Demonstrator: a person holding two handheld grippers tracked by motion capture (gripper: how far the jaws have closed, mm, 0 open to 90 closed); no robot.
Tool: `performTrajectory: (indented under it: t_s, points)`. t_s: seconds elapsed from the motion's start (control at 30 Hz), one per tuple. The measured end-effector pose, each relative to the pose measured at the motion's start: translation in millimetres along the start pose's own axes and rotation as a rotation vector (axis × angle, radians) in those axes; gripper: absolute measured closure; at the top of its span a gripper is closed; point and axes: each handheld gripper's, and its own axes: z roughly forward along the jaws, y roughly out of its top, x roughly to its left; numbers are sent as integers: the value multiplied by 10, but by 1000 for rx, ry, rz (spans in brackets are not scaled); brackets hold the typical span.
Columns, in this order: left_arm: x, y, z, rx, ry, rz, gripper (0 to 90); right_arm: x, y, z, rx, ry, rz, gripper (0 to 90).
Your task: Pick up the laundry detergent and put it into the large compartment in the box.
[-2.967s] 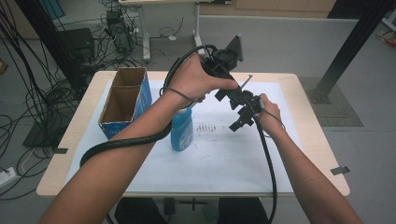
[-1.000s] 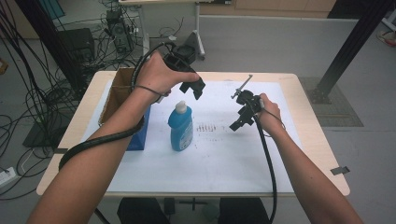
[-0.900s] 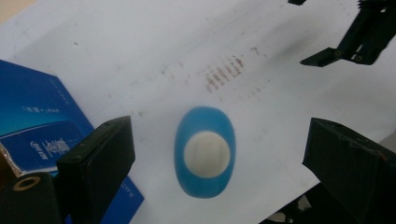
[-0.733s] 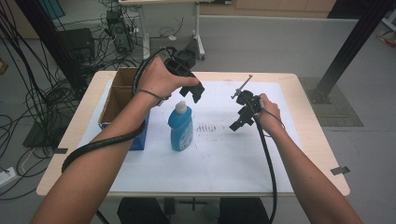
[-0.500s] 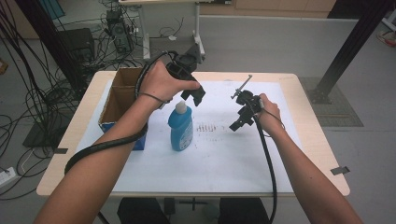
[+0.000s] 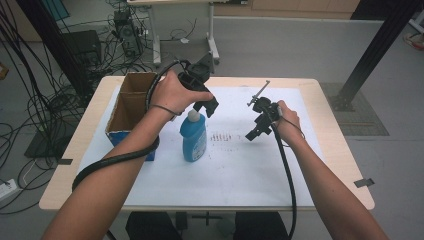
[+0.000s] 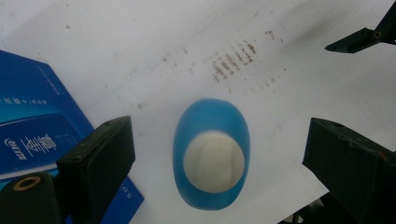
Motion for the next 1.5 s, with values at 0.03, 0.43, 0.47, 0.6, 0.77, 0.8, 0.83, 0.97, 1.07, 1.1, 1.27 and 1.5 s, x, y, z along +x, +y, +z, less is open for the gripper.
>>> performTrajectory:
  t_s: [0.03,0.43,0.47,0.6,0.77,0.8,0.83,0.97,1.07,1.1,1.27,1.5]
  points:
    - [4,-5,9,3,1,2,92,2,1,1,0,0,1,58]
    - [42,-63,137,19,-12,-13,92,9,3,13,4,-1,13,58]
    - [43,-68,158,20,-13,-15,92,6,4,25,2,5,6,58]
    - [42,-83,199,19,-17,-16,92,12,10,36,5,7,3,58]
    - [34,-100,248,26,-11,-9,92,2,3,32,4,7,4,58]
    - [34,-100,248,26,-11,-9,92,3,1,32,4,8,8,58]
    - [32,-102,258,22,-16,-12,92,3,1,32,4,8,8,58]
    - [29,-104,285,23,-9,-10,92,0,-2,34,3,8,8,58]
    - [24,-103,312,22,-8,-8,91,-3,-2,37,4,8,7,58]
    - [24,-103,312,22,-8,-8,91,-3,-3,37,5,8,10,58]
    - [24,-116,366,30,-10,-7,92,-5,-9,41,5,9,14,58]
    - [16,-134,441,38,-13,-6,92,-13,-13,58,9,13,18,57]
